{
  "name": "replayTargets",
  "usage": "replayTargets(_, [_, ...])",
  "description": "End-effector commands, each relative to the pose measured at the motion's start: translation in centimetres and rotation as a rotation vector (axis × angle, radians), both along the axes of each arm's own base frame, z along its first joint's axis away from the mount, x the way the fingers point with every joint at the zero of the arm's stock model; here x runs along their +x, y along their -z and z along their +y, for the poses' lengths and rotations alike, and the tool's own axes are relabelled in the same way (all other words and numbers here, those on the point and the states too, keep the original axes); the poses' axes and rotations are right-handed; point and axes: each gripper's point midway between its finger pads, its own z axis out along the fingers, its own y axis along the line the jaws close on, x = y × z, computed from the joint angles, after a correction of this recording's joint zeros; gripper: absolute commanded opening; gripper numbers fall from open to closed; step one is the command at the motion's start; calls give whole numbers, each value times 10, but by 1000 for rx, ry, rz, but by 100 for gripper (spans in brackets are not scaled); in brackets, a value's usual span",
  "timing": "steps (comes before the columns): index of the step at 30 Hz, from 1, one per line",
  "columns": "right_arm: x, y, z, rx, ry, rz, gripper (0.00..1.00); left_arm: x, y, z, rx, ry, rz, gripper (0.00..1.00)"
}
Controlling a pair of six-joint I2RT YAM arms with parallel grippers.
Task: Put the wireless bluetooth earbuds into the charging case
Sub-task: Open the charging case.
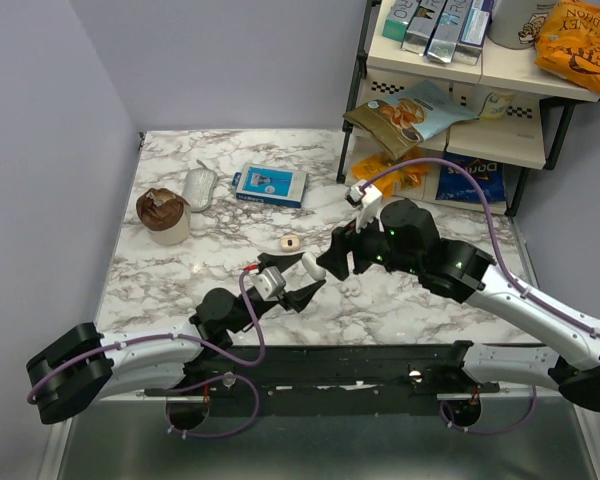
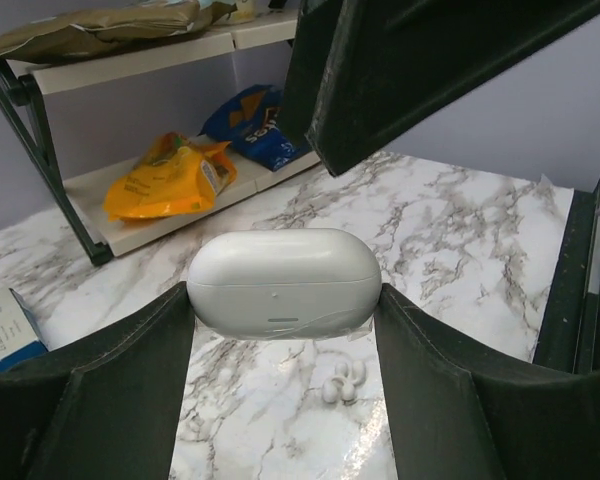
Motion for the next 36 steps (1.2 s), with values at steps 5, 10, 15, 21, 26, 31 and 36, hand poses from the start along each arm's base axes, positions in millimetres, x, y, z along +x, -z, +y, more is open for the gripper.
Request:
replayTargets(5, [0,5,17,-25,-76,20,74,3,-6,-3,33,-18,-48,0])
replayTargets(10, [6,19,17,-83,-53,47,74,2,-9,-3,34,-19,-55,0])
replayTargets(15, [11,24,12,-111,-20,45,74,2,-12,-2,31,-23,-62,0])
replayTargets(21, [14,34,6,-151,14,60,73,1,-18,1,19,-27,-71,0])
replayTargets(26, [17,29,-1,-145,53,44,74,1,-17,3,23,-36,-71,0])
replayTargets(31, [20,23,-9,-145,89,23,73,-1,-17,4,16,-37,-70,0])
replayTargets(36, [21,25,-15,-152,108,22,73,0,-20,5,11,-42,-74,0])
